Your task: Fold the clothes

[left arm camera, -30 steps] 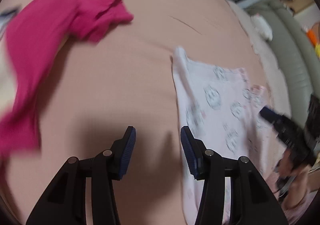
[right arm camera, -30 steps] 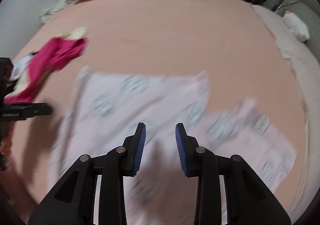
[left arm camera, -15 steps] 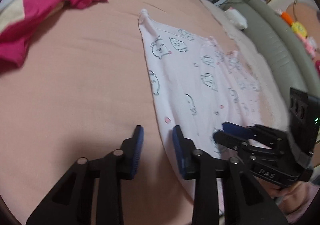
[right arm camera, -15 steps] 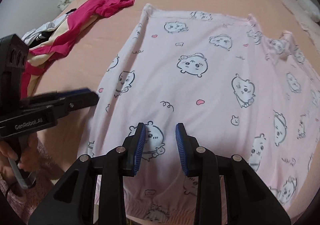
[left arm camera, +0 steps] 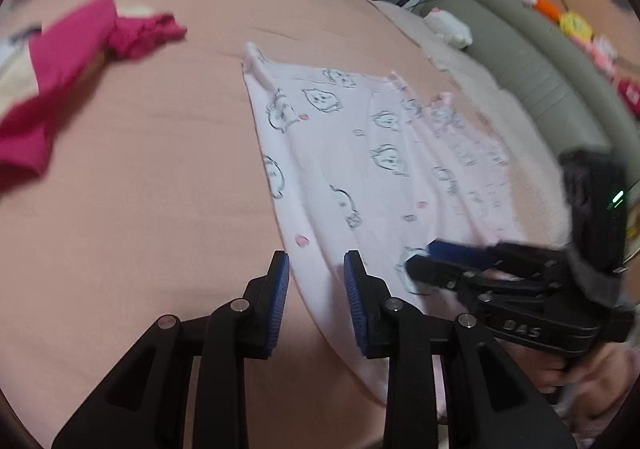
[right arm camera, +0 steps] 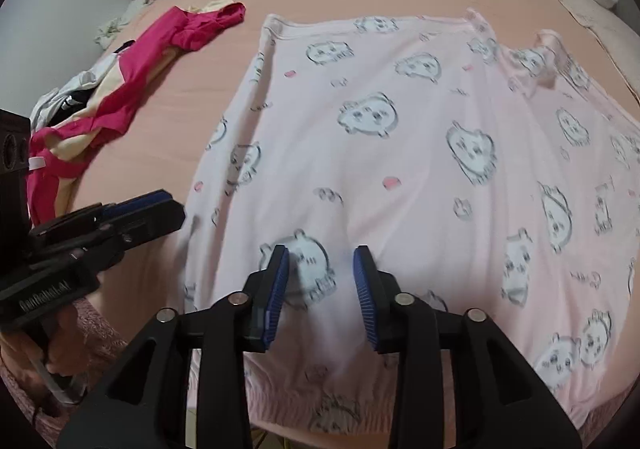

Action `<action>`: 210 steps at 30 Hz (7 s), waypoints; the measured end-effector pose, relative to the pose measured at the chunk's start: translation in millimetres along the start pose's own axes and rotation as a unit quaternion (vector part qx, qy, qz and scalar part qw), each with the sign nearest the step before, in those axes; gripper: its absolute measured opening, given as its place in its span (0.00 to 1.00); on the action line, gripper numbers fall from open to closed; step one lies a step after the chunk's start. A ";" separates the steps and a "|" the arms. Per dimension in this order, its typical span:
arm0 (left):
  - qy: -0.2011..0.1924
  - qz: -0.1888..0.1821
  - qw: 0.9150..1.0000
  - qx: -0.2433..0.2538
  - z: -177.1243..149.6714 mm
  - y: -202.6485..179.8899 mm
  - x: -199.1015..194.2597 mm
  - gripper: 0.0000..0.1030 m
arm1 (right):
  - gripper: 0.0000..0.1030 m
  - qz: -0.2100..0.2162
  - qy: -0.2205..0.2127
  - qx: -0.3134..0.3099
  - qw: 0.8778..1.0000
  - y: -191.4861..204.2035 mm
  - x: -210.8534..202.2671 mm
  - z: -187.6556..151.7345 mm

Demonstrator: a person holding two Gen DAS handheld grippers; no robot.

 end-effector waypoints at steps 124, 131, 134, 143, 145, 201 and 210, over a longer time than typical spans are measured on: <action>0.002 0.072 0.994 0.085 115.0 24.0 79.8 0.17 | 0.44 -0.051 -0.001 -0.022 0.998 -70.8 45.4 133.9; 0.012 0.069 0.994 0.084 114.5 23.4 83.9 0.03 | 0.41 -0.029 0.027 -0.073 0.997 -25.7 77.3 126.1; 0.029 0.088 0.991 0.100 112.8 28.1 83.2 0.03 | 0.40 -0.074 0.018 -0.056 0.996 -52.4 77.4 123.5; 0.021 0.111 0.992 0.049 130.4 60.1 71.6 0.04 | 0.44 -0.104 0.009 -0.023 0.994 -98.3 60.0 134.5; 0.022 0.091 0.995 0.033 136.6 59.7 72.8 0.04 | 0.44 -0.097 -0.015 -0.020 0.995 -105.7 49.5 145.6; 0.076 0.052 0.995 0.032 164.8 69.1 88.4 0.26 | 0.36 -0.050 -0.066 -0.028 0.996 -166.6 56.7 189.1; 0.109 0.049 0.993 0.004 65.7 39.1 52.6 0.26 | 0.36 0.077 0.009 -0.041 0.996 -50.3 48.7 101.3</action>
Point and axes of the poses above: each gripper's, at about its wrist camera, not at the fingertips, and x roughly the way its jaws point, y to its left, z to its top, the point moved 5 cm from there along x, roughly the way its jaws point, and after that the axes turned 3 degrees about z, right-handed, at the moved point
